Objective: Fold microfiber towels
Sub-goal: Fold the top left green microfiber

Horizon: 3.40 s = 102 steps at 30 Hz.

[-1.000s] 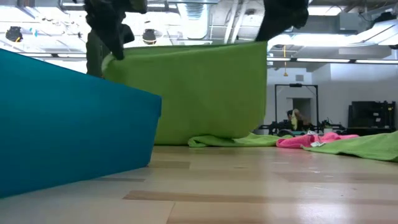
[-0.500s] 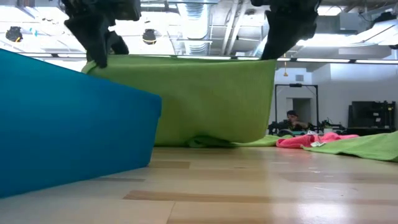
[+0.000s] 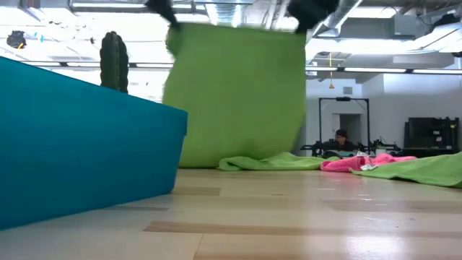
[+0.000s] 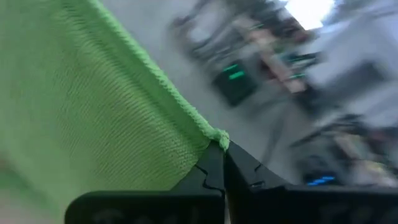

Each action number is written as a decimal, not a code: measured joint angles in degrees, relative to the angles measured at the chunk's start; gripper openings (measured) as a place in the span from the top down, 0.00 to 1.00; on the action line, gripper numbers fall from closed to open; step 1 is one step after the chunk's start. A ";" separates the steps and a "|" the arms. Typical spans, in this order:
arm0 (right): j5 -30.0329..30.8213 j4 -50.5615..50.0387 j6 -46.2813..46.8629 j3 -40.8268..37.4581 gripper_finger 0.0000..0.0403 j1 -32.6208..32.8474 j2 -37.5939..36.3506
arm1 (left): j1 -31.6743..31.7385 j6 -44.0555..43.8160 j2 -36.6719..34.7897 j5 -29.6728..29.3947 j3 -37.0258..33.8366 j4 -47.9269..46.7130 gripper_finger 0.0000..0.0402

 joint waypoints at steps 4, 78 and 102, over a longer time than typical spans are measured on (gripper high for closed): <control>-5.13 14.84 -18.58 2.19 0.94 -7.62 -6.36 | 6.18 10.71 0.19 -1.77 10.32 5.79 1.00; -25.32 0.23 35.60 -13.56 0.95 17.52 -5.89 | 0.58 -9.49 14.95 34.25 -3.13 -10.83 1.00; -38.46 7.16 48.40 -20.76 0.95 22.32 -5.82 | -10.02 -23.05 13.98 31.90 -16.01 2.45 1.00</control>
